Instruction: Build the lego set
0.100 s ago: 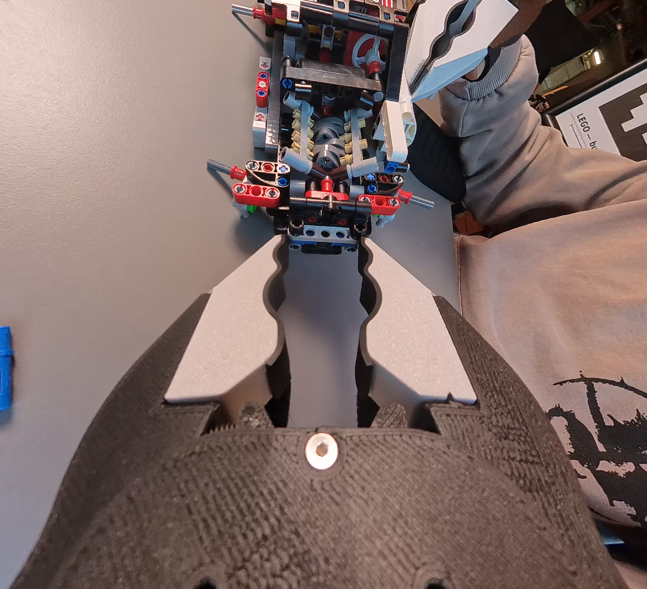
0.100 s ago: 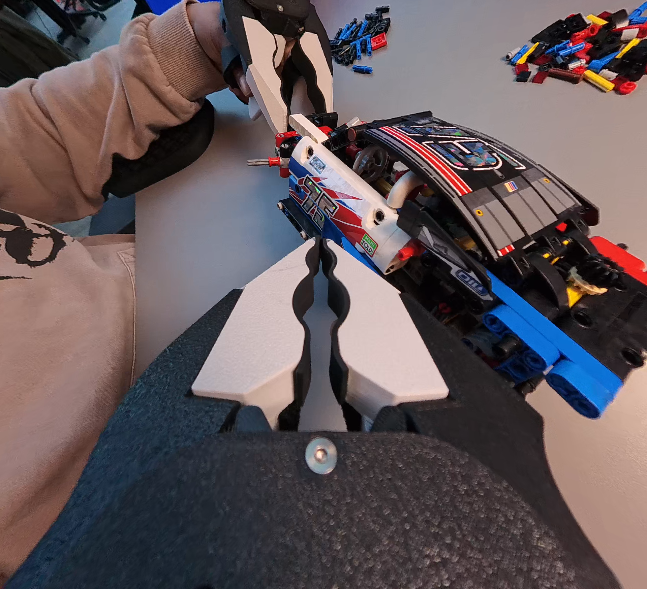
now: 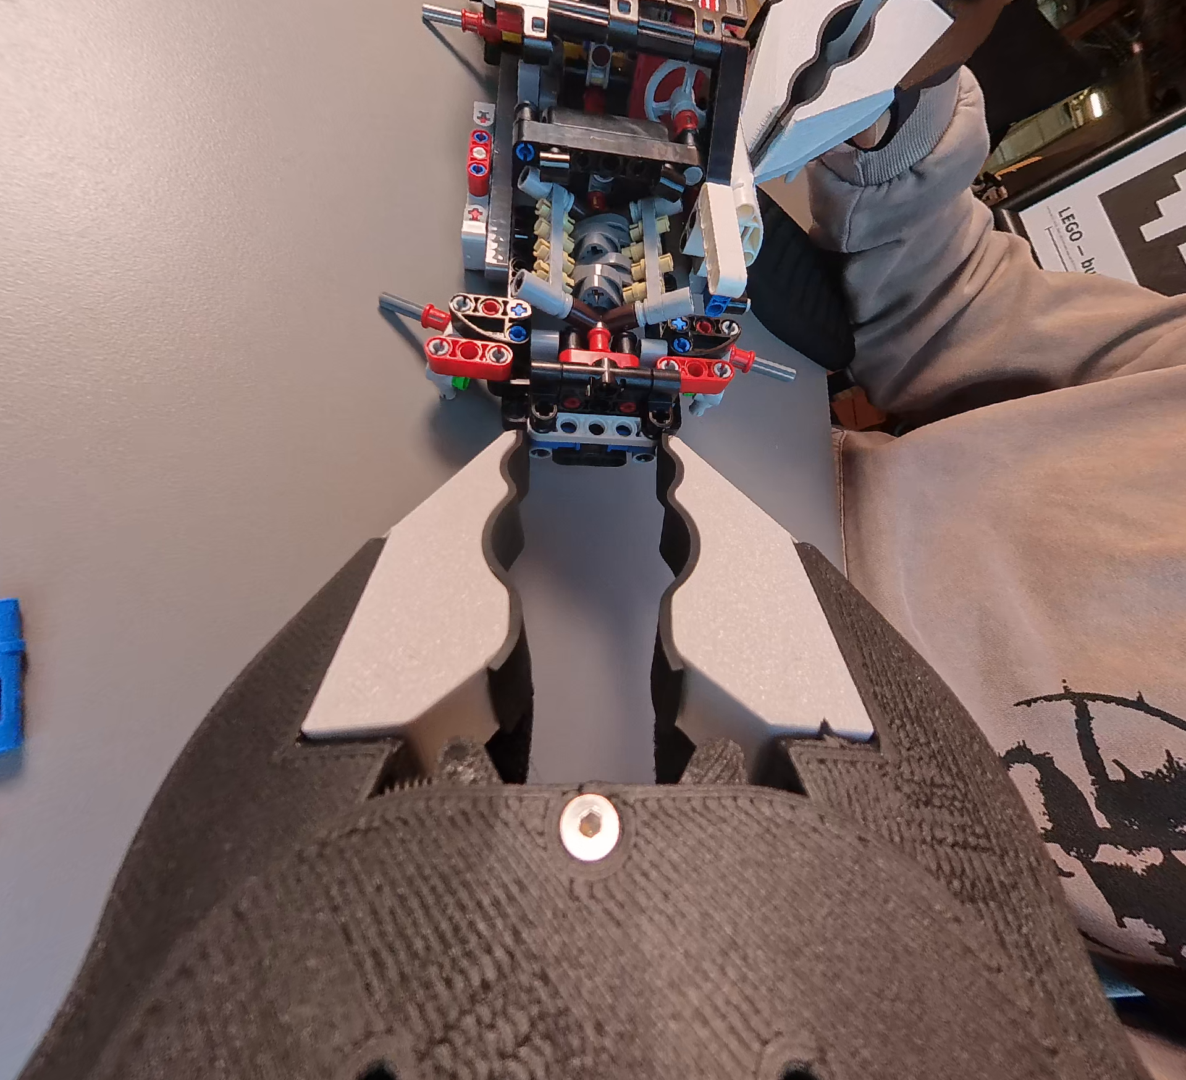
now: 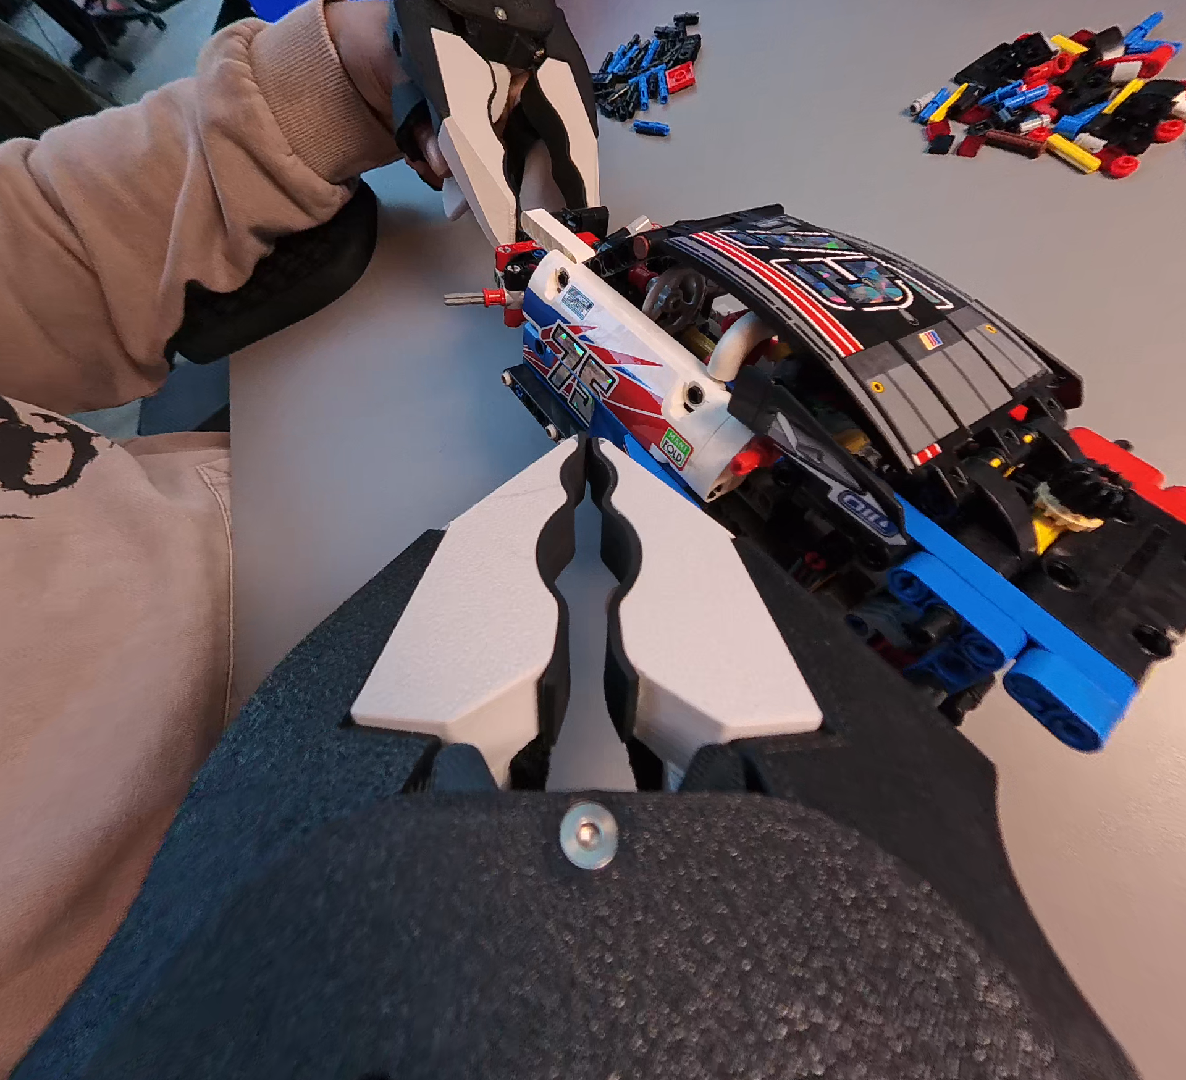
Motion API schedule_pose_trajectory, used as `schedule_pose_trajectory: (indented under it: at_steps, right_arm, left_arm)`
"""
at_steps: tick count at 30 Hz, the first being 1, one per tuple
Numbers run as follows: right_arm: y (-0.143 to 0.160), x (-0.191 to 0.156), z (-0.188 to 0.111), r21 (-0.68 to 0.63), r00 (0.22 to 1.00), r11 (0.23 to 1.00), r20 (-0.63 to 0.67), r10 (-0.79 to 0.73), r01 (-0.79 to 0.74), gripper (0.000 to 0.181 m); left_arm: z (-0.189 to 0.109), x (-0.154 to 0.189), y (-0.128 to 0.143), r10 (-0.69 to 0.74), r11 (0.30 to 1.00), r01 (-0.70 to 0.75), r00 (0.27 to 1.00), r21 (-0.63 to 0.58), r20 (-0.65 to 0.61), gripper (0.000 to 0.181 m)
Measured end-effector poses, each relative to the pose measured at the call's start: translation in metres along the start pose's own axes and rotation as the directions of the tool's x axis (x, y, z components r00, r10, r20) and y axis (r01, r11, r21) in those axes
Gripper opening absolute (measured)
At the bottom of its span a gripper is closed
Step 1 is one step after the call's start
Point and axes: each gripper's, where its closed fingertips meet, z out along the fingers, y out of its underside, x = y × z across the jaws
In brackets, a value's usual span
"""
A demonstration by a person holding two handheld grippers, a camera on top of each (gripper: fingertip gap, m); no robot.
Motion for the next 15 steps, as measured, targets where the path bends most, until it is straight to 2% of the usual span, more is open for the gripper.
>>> schedule_pose_trajectory:
  at_steps: [9,15]
  right_arm:
    - [-0.0002,0.0043,0.0011,0.007,0.991,0.998,-0.123,-0.059,0.061,0.0]
    - [-0.0001,0.0048,0.0006,0.022,0.99,0.998,-0.134,-0.051,0.055,0.0]
  left_arm:
    - [0.0,0.0001,0.0,0.0,1.0,0.0,1.0,-0.001,0.001,0.038]
    - [0.0002,0.0001,0.0001,0.001,1.0,-0.001,1.0,-0.002,0.002,0.038]
